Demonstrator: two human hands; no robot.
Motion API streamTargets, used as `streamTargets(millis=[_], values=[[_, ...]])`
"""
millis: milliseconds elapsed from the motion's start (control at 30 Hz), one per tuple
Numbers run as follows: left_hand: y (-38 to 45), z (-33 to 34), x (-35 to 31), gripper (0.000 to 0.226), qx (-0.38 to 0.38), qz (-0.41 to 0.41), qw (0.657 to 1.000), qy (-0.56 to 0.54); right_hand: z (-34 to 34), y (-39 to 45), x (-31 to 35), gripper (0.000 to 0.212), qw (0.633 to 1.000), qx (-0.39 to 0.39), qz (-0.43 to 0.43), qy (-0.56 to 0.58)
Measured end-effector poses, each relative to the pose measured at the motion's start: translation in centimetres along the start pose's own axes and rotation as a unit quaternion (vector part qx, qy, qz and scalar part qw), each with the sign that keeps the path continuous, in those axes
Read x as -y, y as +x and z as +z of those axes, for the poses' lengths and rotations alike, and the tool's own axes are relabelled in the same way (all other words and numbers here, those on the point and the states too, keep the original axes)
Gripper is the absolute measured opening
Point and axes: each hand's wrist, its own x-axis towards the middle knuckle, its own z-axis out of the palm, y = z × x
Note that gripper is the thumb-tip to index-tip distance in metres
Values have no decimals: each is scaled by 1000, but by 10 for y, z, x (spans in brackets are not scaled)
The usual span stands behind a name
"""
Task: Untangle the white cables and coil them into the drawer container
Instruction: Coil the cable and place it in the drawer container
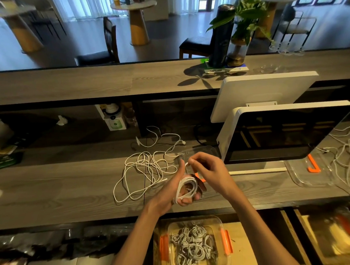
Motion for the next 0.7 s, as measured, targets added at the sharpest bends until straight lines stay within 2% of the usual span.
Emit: streamTargets(millis=[67,233,367,467,600,700], values=[[0,3,-3,87,-7,25,999,18,2,2,-3,15,1000,16,12,-18],[-3,-4,0,70,-87,73,993,7,-1,-5,-20,15,995,53,58,-65],[1,-7,9,54,-176,61,982,-30,5,-21,-28,13,990,81,111,-25],[6,-12,19,23,-286,57,952,-90,14,-33,-32,10,989,83,122,-1],[16,-22,32,19,-408,49,898,-158,27,-48,-38,9,987,112,118,2],[22,-28,40,23,-413,14,877,-246,30,-57,-46,9,985,117,123,4]])
